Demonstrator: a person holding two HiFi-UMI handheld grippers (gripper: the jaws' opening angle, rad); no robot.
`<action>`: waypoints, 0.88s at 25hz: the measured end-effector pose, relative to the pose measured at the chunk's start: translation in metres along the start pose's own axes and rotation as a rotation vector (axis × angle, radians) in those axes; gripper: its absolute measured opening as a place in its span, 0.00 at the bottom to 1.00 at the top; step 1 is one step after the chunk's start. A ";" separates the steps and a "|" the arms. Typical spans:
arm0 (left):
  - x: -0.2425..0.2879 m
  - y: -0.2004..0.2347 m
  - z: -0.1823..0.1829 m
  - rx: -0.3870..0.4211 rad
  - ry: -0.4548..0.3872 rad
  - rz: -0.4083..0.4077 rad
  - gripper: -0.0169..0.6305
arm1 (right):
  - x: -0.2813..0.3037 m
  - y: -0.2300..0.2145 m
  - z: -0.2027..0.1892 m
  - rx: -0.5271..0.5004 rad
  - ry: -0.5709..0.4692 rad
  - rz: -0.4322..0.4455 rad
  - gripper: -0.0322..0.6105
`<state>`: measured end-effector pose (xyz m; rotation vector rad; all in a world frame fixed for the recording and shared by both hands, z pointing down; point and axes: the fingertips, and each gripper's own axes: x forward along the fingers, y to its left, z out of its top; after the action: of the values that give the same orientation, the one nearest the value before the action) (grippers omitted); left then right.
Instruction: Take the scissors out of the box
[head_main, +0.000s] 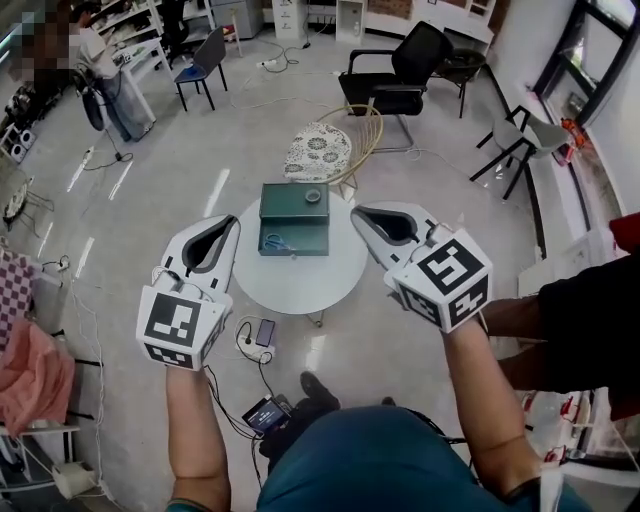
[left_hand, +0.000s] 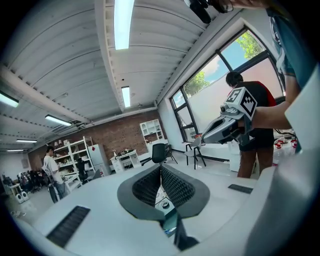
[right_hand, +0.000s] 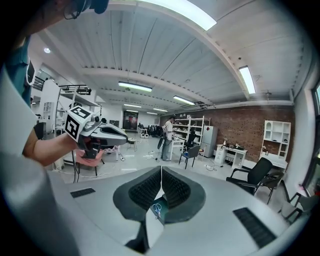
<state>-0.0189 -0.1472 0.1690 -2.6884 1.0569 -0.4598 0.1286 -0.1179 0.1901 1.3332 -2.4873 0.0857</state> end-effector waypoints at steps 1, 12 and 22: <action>0.001 0.009 -0.004 -0.001 -0.004 -0.004 0.06 | 0.009 0.001 0.002 0.000 0.002 -0.004 0.11; 0.008 0.095 -0.034 -0.005 -0.033 -0.019 0.06 | 0.092 0.009 0.024 -0.018 0.030 -0.019 0.11; 0.036 0.141 -0.066 0.002 0.032 0.045 0.06 | 0.171 -0.018 0.029 -0.107 0.017 0.102 0.11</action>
<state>-0.1064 -0.2792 0.1943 -2.6577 1.1224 -0.4968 0.0478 -0.2709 0.2133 1.1581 -2.5074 -0.0128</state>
